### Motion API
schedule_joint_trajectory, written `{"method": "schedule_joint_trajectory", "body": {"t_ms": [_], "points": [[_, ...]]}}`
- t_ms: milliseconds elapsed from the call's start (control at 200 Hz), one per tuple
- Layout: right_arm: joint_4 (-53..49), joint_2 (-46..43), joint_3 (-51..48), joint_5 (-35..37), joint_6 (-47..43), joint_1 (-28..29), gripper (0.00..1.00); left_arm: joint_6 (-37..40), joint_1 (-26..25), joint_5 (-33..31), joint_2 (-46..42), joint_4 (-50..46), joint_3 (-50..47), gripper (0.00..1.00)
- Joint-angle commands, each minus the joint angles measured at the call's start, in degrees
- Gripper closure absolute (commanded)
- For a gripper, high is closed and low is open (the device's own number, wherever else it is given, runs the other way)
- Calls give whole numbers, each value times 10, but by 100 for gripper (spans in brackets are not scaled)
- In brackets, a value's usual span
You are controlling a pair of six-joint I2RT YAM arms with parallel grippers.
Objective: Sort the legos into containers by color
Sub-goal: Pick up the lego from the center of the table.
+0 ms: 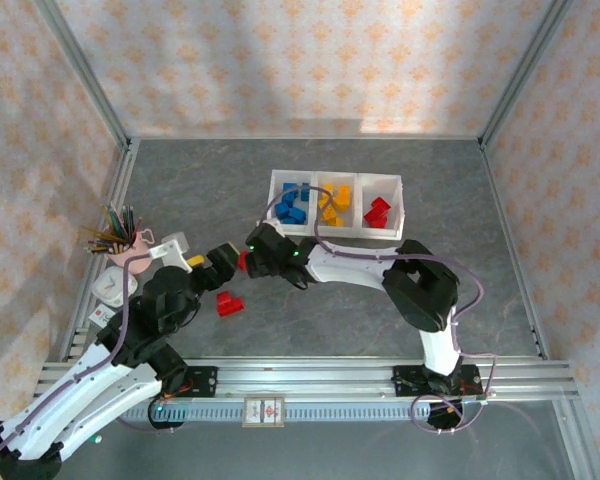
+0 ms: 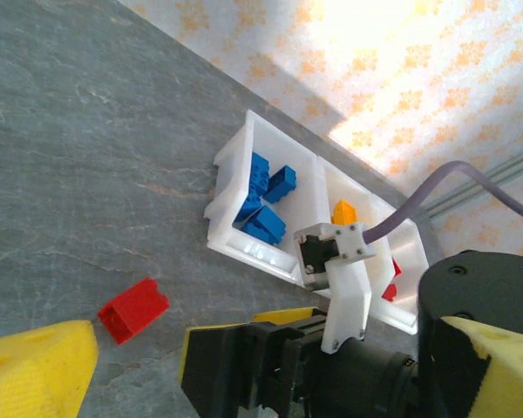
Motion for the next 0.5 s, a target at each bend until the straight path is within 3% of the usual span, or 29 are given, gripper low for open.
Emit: {"method": "schedule_joint_trajectory", "body": {"t_ms": [0, 496], "points": [[13, 29, 35, -4, 4, 3, 19, -12, -1, -33, -14, -40, -5, 1], [-3, 159, 157, -35, -52, 3, 19, -18, -1, -58, -32, -54, -11, 1]]}}
